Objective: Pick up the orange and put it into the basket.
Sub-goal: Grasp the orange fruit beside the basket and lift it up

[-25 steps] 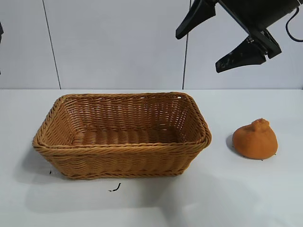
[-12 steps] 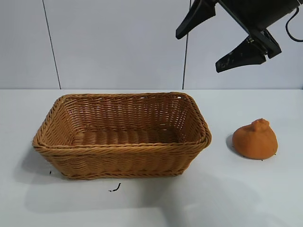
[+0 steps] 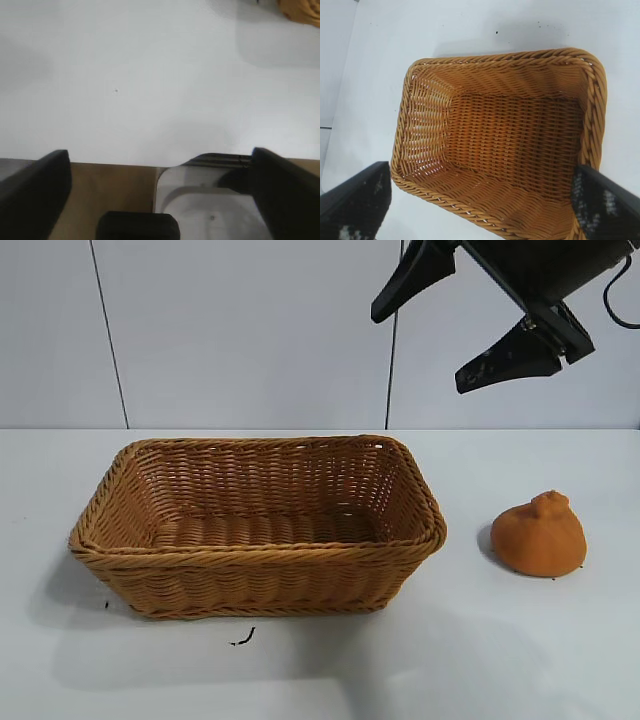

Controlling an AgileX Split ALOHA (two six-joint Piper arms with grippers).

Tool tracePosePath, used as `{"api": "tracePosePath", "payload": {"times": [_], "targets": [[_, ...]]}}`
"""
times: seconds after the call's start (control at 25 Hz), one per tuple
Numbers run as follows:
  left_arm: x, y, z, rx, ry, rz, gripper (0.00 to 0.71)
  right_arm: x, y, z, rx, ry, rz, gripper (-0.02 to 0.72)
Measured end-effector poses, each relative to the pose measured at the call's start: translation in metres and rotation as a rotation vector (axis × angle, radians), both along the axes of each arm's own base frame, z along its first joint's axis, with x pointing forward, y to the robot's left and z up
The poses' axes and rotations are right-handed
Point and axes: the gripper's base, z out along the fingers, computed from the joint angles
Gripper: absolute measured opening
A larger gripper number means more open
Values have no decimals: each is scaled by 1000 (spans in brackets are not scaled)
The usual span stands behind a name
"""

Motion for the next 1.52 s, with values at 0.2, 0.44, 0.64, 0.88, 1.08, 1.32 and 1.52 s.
{"api": "tracePosePath", "payload": {"times": [0.2, 0.44, 0.64, 0.88, 1.08, 1.32, 1.52], "targets": [[-45, -1, -12, 5, -188, -1, 692, 0, 0, 0, 1, 0, 0, 696], [-82, -1, -1, 24, -455, -21, 692, 0, 0, 0, 1, 0, 0, 696], [-110, -2, 1, 28, -632, -21, 692, 0, 0, 0, 1, 1, 0, 696], [-115, -2, 1, 29, -668, -20, 692, -1, -1, -1, -46, 0, 35, 696], [-115, -2, 1, 30, -668, -22, 692, 5, -12, 13, -236, -27, 73, 696], [-115, -2, 1, 30, -668, -22, 692, 9, -33, 25, -463, -15, 23, 696], [-115, -2, 1, 30, -668, -22, 692, 19, -63, 15, -513, 47, -72, 696]]}}
